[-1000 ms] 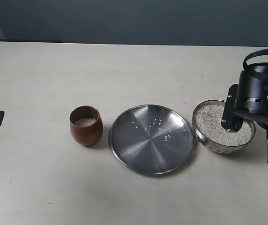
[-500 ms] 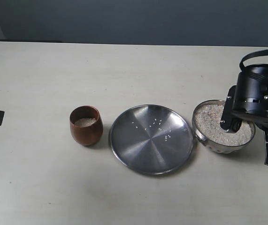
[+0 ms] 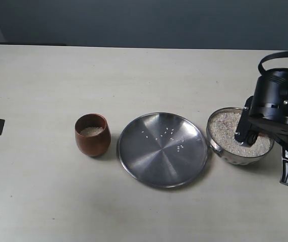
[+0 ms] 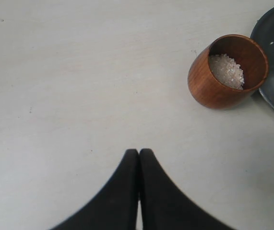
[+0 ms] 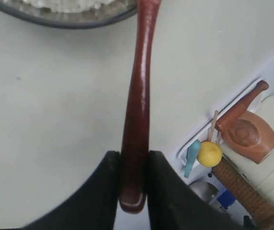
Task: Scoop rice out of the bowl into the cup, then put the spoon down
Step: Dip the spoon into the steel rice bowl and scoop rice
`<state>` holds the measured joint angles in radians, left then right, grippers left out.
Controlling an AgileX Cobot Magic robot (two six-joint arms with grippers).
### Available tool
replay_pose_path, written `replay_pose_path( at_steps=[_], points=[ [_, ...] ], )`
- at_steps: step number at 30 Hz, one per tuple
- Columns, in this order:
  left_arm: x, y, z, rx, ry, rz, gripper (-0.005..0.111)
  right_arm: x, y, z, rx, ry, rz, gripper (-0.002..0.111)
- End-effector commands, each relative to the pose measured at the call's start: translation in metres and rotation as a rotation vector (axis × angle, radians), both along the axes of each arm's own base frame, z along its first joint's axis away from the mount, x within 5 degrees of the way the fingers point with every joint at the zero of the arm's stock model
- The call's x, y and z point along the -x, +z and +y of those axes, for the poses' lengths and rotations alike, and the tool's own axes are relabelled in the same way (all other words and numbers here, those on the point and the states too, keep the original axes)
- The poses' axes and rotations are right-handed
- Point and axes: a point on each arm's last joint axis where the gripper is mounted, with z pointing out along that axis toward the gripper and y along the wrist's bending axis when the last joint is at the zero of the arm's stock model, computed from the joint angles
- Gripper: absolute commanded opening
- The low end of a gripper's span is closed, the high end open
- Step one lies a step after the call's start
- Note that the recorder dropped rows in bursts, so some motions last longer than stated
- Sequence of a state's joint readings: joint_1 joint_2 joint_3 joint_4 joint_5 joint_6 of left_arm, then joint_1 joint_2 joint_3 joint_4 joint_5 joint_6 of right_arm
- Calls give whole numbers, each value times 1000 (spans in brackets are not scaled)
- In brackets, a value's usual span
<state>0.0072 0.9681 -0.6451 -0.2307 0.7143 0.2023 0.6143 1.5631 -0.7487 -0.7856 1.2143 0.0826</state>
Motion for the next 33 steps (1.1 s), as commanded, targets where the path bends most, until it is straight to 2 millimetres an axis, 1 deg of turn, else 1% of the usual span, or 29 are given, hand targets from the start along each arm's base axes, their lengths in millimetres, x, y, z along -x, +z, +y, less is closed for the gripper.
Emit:
replay_pose_path(
  at_steps=[1,10,13,16,19,22,26,33],
  points=[
    [-1,0,0,-1,4,-8,0,3,-1,2,-20,-23,17,-1],
    [-1,0,0,-1,4,-8,0,5,-2,3,-45,-50,35,-1],
    [-1,0,0,-1,4,-8,0,9,-6,7,-111,-86,57,-1],
    [-1,0,0,-1,4,-8,0,9,-6,8,-120,-84,55,-1],
    [-1,0,0,-1,4,-8,0,7,-1,7,-122,-86,12,-1],
    [-1,0,0,-1,4,-8,0,11,7,6,-155,-94,-11,-1],
    [-1,0,0,-1,4,-8,0,14,5,9,-204,-125,5,-1],
    [-1,0,0,-1,4,-8,0,14,8,8,-207,-138,-21,-1]
  ],
)
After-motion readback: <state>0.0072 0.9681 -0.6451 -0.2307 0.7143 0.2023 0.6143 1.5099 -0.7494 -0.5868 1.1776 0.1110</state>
